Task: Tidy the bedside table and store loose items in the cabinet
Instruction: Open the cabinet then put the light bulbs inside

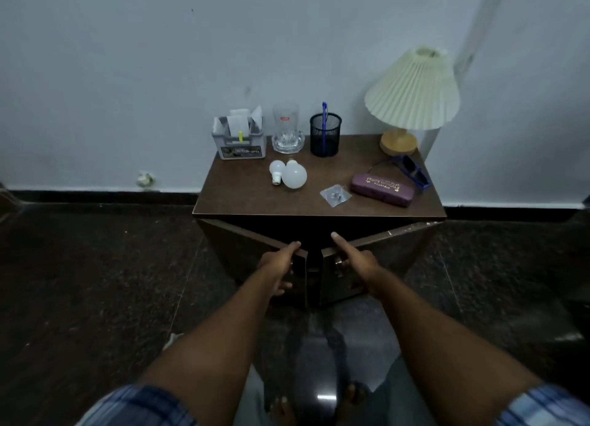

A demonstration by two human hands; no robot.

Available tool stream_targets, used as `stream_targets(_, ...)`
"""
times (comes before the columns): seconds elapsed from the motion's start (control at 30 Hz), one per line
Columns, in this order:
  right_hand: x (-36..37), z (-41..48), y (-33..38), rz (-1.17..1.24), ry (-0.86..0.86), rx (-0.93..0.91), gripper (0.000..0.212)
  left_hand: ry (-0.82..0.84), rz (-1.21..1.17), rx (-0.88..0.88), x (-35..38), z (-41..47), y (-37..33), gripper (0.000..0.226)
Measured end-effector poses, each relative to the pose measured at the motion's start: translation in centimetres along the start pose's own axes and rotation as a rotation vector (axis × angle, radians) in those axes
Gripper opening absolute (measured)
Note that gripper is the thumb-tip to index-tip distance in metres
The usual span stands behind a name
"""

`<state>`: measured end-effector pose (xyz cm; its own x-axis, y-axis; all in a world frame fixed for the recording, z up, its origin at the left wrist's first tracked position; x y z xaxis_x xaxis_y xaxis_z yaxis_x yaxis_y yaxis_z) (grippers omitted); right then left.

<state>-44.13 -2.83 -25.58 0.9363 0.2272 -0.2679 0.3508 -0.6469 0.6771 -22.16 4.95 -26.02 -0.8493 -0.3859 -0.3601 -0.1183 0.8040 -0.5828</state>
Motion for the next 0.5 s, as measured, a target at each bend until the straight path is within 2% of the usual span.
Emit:
stream_targets(0.03,-0.3,-0.3,-0.3,-0.009,-0.026,-0.003,0.119,0.011,0.02,-0.016,-0.2,-0.1,0.4,0.05)
stream_targets(0.1,-0.8,-0.7,-0.5,-0.05,-0.083,-0.033,0.11,0.018,0.059,-0.028,-0.7,-0.3,0.7,0.038)
stream_targets(0.23,-0.5,-2.2,-0.9,-0.089,-0.066,0.002,0.067,-0.024,0.173,0.016,-2.1,-1.0,0.9,0.028)
stream_targets(0.37,-0.7,-3.4,-1.0,-0.072,-0.067,0.013,0.048,-0.003,0.309,0.045,-3.2,-2.0,1.5,0.031)
stream_targets(0.5,-1.1,-4.6,-1.2,-0.18,-0.022,0.013,0.038,0.062,0.452,0.036,-4.5,-2.4,2.7,0.038)
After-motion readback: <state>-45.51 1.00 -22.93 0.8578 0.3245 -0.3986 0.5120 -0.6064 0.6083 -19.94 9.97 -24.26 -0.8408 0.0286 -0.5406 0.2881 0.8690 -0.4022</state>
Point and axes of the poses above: each hand's wrist, its own z-axis towards the middle knuckle, its own x-axis out of the palm, y = z × x, the point moved 10 cm from there along z, towards the middle knuckle, and after that the axes turned 6 degrees about -y, right-handed, at the moved point
